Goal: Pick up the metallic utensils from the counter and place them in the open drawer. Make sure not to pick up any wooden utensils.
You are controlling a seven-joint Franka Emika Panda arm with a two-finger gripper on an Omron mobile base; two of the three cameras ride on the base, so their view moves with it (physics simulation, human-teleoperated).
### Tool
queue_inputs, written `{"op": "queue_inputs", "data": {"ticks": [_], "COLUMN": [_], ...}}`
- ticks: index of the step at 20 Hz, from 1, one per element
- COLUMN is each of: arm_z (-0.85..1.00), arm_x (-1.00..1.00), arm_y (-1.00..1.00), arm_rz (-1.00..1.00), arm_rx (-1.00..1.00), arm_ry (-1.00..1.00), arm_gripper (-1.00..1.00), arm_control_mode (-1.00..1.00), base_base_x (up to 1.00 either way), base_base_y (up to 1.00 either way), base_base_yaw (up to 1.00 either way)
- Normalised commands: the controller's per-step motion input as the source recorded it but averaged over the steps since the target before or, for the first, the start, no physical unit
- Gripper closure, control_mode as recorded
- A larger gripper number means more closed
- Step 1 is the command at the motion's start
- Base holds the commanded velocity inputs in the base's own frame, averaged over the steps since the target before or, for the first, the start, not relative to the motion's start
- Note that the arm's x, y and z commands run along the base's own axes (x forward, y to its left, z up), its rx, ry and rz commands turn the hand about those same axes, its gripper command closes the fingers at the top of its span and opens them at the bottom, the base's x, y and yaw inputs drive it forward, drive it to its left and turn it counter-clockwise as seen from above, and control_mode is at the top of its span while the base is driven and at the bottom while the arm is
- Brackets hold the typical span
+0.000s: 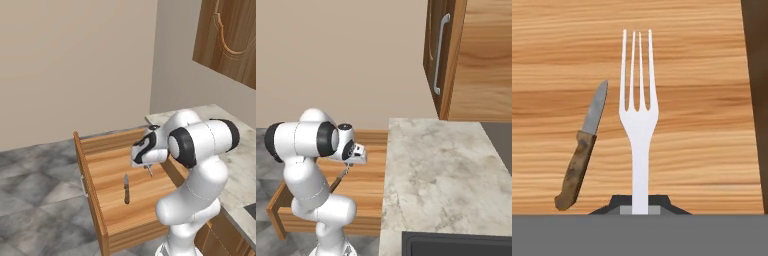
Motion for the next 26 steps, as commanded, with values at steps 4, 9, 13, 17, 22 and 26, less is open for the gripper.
{"op": "queue_inputs", "data": {"ticks": [4, 9, 13, 17, 22, 26], "arm_z": [-0.48, -0.35, -0.36, -0.41, -0.25, 0.00], "arm_x": [0.01, 0.00, 0.00, 0.00, 0.00, 0.00], "arm_y": [0.00, 0.00, 0.00, 0.00, 0.00, 0.00], "arm_rz": [-0.01, 0.00, 0.00, 0.00, 0.00, 0.00], "arm_rx": [0.00, 0.00, 0.00, 0.00, 0.00, 0.00], "arm_ry": [0.00, 0.00, 0.00, 0.00, 0.00, 0.00], "arm_gripper": [1.00, 1.00, 1.00, 1.00, 1.00, -1.00], "arm_control_mode": [-1.00, -1.00, -1.00, -1.00, -1.00, -1.00], "base_base_x": [0.00, 0.00, 0.00, 0.00, 0.00, 0.00], "base_base_y": [0.00, 0.00, 0.00, 0.00, 0.00, 0.00], "base_base_yaw": [0.00, 0.00, 0.00, 0.00, 0.00, 0.00]}}
